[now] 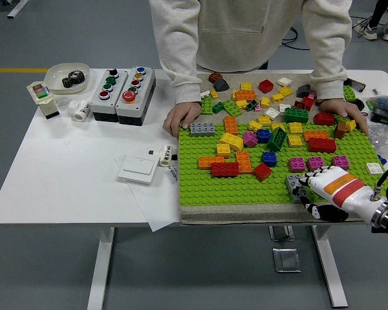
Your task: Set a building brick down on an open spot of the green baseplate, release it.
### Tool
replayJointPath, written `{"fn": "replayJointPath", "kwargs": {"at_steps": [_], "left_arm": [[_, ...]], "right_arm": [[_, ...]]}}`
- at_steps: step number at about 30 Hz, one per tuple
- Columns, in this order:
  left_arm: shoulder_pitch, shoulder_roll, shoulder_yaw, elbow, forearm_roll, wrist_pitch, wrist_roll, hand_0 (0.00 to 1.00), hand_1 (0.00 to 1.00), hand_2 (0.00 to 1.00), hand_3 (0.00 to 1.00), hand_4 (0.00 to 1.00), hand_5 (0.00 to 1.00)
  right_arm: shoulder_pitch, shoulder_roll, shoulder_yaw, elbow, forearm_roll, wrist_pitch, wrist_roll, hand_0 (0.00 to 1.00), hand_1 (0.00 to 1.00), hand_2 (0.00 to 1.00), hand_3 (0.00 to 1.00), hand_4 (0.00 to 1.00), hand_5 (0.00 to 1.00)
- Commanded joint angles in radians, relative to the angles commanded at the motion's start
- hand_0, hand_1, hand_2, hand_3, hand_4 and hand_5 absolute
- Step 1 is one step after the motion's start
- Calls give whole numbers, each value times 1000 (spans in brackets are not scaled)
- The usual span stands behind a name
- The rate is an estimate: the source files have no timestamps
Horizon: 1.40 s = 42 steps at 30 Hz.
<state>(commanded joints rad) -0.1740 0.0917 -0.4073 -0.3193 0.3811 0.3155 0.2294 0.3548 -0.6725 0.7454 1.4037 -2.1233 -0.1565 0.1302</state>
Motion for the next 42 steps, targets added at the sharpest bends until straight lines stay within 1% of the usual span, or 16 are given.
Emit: {"fn": "replayJointPath", "kwargs": {"at_steps": [5,32,42], "left_arm": [[-1,0,1,0,-2,0,-1,606,679,641,546,558,596],[-2,0,4,-1,-6,1,0,605,681,643,545,557,596],[2,0,2,-1,0,0,2,605,680,644,546,558,595]], "right_arm": [[0,3,1,-10,-2,2,-2,700,644,705,629,405,310],[-26,4,4,-20,-13,24,-7,694,636,700,636,387,292],[-28,2,14,-8,-10,15,-5,699,638,701,637,385,288]]}}
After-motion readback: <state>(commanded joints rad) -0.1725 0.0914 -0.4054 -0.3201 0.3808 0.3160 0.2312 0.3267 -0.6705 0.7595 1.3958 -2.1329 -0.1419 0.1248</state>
